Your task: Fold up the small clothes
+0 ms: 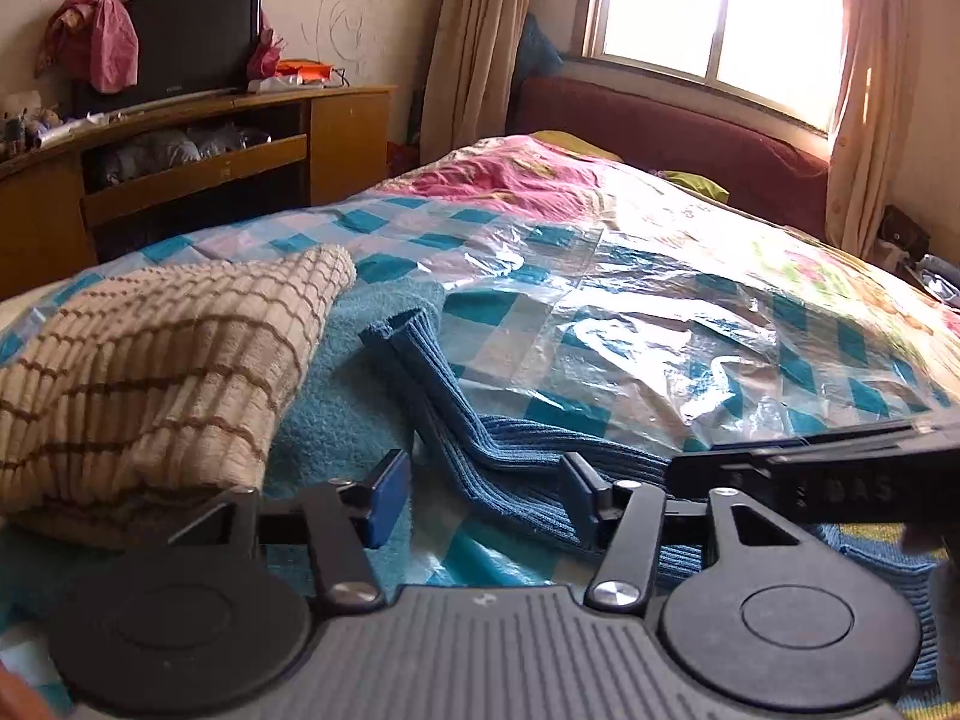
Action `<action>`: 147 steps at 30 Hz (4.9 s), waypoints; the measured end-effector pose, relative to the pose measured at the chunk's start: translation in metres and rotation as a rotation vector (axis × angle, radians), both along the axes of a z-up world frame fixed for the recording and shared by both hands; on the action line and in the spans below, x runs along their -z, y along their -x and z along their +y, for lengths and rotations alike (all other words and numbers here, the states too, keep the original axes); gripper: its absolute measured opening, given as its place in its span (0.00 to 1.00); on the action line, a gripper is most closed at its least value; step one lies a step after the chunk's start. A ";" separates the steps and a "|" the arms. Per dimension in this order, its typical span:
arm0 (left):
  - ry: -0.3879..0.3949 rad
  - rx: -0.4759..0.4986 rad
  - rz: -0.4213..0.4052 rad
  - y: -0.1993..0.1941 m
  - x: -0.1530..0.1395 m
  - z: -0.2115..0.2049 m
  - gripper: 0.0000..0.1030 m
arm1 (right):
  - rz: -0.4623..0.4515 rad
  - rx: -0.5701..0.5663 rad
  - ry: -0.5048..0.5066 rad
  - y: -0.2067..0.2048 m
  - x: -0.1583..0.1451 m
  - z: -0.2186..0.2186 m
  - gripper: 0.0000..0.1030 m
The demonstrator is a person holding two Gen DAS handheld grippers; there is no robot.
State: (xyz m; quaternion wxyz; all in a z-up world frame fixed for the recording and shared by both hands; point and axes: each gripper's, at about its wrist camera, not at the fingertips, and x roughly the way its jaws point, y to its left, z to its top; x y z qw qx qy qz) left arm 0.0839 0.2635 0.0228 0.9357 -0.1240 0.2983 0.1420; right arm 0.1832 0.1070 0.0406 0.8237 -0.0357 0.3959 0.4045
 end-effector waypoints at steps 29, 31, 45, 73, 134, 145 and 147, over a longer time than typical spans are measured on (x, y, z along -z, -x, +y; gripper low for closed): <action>0.135 -0.281 0.057 -0.069 0.063 0.010 0.26 | 0.095 0.110 -0.142 0.027 0.025 -0.086 0.29; 0.168 -0.263 0.049 -0.065 0.062 0.011 0.12 | 0.087 0.119 -0.151 0.028 0.022 -0.092 0.29; 0.014 0.467 -0.156 -0.021 -0.014 -0.151 0.11 | 0.010 0.395 -0.248 0.055 -0.009 -0.200 0.26; -0.198 0.755 -0.046 0.031 0.038 -0.227 0.11 | 0.123 0.288 0.053 0.035 0.012 -0.149 0.08; -0.181 0.483 0.049 -0.021 0.029 -0.208 0.53 | 0.069 0.834 -0.531 0.061 -0.010 -0.386 0.08; -0.208 0.506 0.114 -0.020 0.049 -0.212 0.53 | 0.261 1.025 -0.329 0.084 0.076 -0.415 0.09; -0.212 0.507 0.115 -0.021 0.045 -0.211 0.53 | 0.237 1.030 -0.336 0.084 0.069 -0.414 0.12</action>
